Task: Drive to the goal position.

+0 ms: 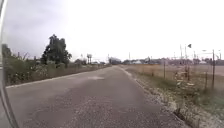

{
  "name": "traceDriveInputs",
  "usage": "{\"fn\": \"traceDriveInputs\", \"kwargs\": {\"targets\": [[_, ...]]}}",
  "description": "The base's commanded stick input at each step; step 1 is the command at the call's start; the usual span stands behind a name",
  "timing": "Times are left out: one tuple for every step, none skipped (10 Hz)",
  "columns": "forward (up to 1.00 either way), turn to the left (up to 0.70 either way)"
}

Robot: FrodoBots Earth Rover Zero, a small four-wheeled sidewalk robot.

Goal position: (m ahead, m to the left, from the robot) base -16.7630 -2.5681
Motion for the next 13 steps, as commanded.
{"fn": "traceDriveInputs", "kwargs": {"targets": [[0.08,0.00],[0.08,0.00],[0.08,0.00],[0.08,0.00],[0.08,0.00],[0.08,0.00],[0.08,0.00],[0.08,0.00],[0.08,0.00],[0.08,0.00],[0.08,0.00],[0.08,0.00],[0.08,0.00]]}}
